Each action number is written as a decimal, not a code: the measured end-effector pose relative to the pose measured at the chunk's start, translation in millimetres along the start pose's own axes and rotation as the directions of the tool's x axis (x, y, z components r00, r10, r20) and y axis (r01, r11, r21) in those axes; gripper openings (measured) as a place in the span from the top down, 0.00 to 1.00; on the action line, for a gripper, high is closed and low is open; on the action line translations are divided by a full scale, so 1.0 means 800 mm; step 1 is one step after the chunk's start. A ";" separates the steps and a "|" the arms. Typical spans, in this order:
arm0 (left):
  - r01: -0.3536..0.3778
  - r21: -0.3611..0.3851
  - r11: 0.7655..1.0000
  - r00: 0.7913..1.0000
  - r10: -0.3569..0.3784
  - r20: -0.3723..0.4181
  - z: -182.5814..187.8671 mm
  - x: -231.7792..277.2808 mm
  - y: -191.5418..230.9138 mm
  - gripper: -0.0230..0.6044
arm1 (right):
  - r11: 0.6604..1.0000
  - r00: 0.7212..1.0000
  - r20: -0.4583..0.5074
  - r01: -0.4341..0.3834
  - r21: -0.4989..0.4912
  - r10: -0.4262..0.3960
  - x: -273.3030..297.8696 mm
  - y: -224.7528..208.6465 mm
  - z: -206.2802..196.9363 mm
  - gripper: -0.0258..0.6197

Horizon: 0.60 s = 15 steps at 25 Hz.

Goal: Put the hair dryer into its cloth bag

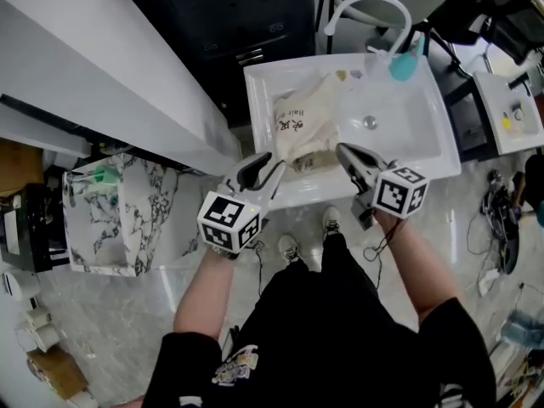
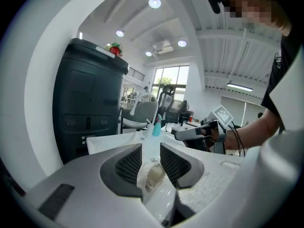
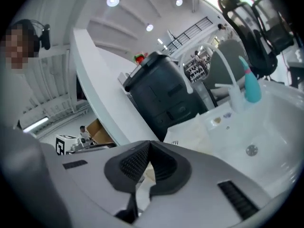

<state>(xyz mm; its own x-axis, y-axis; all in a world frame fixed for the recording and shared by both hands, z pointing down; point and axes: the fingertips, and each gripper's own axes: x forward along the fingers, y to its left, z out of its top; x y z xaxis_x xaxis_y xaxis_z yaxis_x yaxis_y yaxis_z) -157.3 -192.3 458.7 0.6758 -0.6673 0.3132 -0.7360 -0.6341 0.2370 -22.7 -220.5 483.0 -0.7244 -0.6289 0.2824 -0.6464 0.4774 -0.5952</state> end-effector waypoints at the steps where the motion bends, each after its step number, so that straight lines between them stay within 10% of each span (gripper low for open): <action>1: 0.005 0.008 1.000 1.000 -0.005 0.017 0.009 -0.006 -0.004 0.78 | 0.999 1.000 0.022 0.009 -0.044 -0.008 -0.007 0.009 0.011 0.97; 15: 0.038 0.077 0.996 0.986 -0.050 0.161 0.075 -0.076 -0.033 0.82 | 0.847 0.983 0.166 0.151 -0.510 -0.076 -0.089 0.124 0.074 0.96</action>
<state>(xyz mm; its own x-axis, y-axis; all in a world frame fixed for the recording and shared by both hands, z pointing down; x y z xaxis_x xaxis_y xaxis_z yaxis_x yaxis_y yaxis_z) -176.8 -158.7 378.2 0.7097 -0.6888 0.1483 -0.7042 -0.6874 0.1775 -20.9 -165.1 359.5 -0.6237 -0.7562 0.1981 -0.7790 0.6222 -0.0772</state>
